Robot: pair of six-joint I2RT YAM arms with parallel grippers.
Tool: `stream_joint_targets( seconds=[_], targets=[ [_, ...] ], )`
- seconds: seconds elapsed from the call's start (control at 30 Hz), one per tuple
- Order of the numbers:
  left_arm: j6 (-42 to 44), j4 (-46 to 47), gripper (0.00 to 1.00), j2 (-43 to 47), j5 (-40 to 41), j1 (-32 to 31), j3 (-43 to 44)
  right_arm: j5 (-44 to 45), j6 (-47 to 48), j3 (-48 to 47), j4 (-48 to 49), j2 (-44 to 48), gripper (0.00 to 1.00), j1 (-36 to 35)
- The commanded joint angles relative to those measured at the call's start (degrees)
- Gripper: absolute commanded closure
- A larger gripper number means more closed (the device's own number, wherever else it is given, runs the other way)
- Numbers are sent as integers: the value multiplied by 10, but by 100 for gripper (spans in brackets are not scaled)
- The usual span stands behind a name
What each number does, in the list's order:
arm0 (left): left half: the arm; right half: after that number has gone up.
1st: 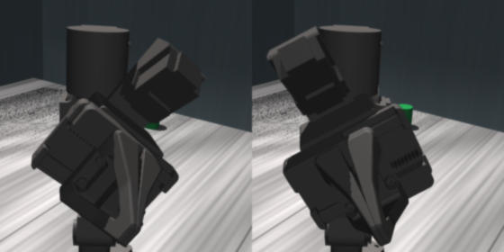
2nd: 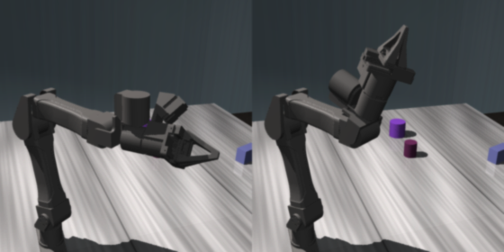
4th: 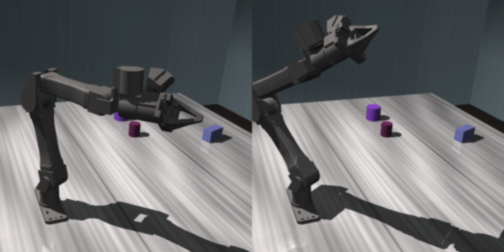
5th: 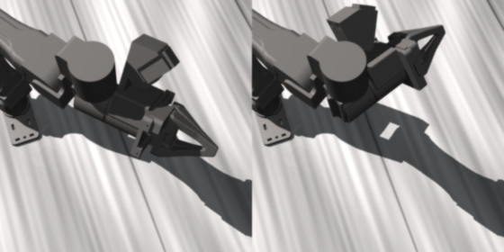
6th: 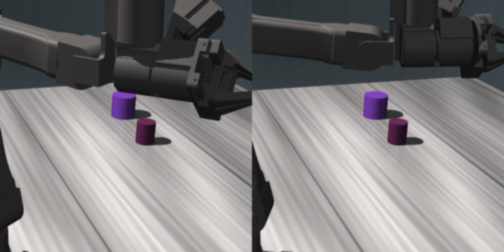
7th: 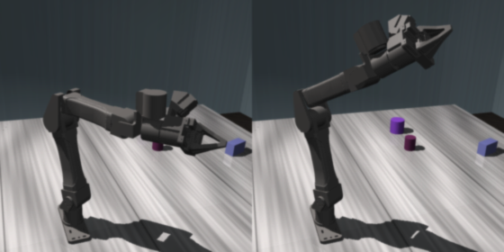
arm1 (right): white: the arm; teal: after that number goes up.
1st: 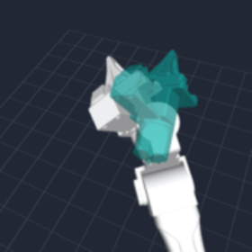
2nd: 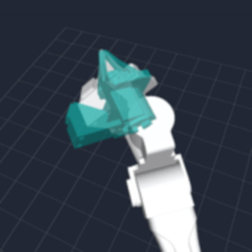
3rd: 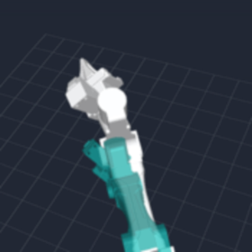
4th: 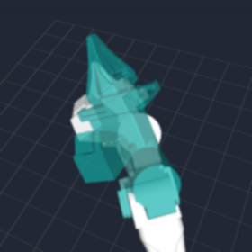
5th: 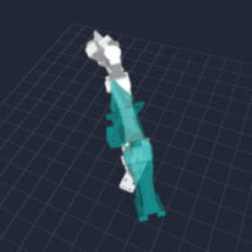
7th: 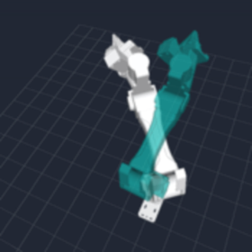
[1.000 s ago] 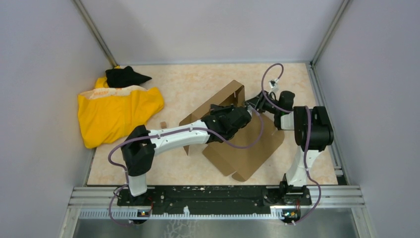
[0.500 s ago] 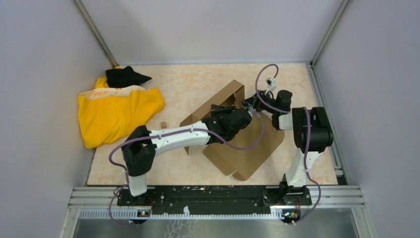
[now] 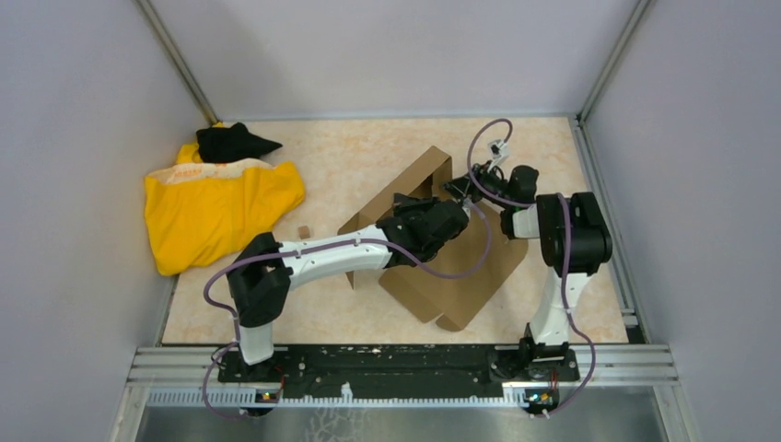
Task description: Fold the paper box
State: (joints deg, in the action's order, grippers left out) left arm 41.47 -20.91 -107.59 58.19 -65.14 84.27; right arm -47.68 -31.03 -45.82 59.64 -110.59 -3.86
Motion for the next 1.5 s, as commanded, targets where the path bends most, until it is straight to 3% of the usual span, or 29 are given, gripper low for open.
stream_joint_targets(
  seconds=[0.0,0.27,0.77,1.47],
  targets=[
    [3,8,100,-12,-57,-10,-3,7,18,-32,49,-18,40,-18],
    [1,9,100,-11,-65,-9,-9,55,49,-48,25,-34,49,-45],
    [14,27,100,-1,-70,-2,-21,131,44,-52,47,-49,92,-65],
    [-33,34,100,87,-89,-3,-78,422,171,225,-51,245,92,-176]
  ],
)
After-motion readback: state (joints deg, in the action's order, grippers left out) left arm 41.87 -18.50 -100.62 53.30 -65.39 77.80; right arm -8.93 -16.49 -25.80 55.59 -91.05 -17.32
